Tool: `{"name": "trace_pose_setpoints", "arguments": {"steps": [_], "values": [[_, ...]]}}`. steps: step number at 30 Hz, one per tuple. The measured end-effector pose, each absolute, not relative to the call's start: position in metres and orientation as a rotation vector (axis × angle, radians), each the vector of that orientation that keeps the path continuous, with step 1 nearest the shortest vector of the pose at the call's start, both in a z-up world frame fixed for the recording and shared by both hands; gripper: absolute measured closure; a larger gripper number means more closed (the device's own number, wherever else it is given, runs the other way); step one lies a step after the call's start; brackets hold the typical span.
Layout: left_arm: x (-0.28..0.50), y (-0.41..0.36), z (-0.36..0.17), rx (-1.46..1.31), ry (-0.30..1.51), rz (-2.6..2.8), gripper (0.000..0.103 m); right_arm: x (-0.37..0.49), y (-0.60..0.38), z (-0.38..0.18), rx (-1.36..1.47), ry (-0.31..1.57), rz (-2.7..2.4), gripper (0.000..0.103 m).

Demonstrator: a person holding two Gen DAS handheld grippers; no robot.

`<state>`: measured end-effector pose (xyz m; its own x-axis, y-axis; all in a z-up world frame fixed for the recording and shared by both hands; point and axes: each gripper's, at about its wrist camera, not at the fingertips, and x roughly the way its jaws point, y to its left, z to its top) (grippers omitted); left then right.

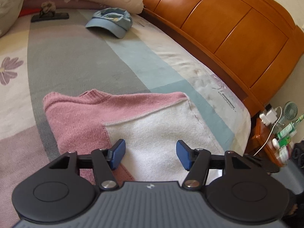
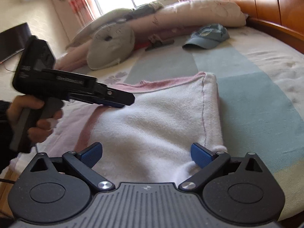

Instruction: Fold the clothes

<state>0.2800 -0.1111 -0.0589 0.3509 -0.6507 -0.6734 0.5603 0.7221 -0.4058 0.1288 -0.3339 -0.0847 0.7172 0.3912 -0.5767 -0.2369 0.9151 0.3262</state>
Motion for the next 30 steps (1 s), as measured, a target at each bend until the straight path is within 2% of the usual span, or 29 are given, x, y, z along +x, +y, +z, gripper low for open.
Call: {"name": "trace_pose_setpoints", "arguments": {"steps": [5, 7, 8, 13, 16, 21, 30], "values": [[0.254, -0.111, -0.036, -0.044, 0.857, -0.816, 0.039, 0.104, -0.316, -0.055, 0.207, 0.650, 0.370, 0.000], [0.241, -0.107, -0.026, -0.037, 0.841, -0.851, 0.029, 0.101, -0.302, -0.048, 0.201, 0.638, 0.435, 0.000], [0.235, -0.105, -0.024, -0.016, 0.833, -0.844, 0.028, 0.101, -0.294, -0.049, 0.187, 0.644, 0.456, 0.000], [0.212, -0.084, -0.025, 0.080, 0.817, -0.755, 0.028, 0.105, -0.297, -0.081, 0.129, 0.773, 0.270, 0.002], [0.207, -0.066, -0.025, 0.049, 0.812, -0.738, 0.028, 0.091, -0.317, -0.075, 0.228, 0.749, 0.265, 0.001], [0.202, -0.064, -0.018, 0.055, 0.781, -0.741, 0.026, 0.083, -0.290, -0.048, 0.168, 0.683, 0.292, 0.000], [0.199, -0.048, -0.025, 0.089, 0.794, -0.706, 0.024, 0.093, -0.265, -0.079, 0.136, 0.813, 0.287, 0.000]]}}
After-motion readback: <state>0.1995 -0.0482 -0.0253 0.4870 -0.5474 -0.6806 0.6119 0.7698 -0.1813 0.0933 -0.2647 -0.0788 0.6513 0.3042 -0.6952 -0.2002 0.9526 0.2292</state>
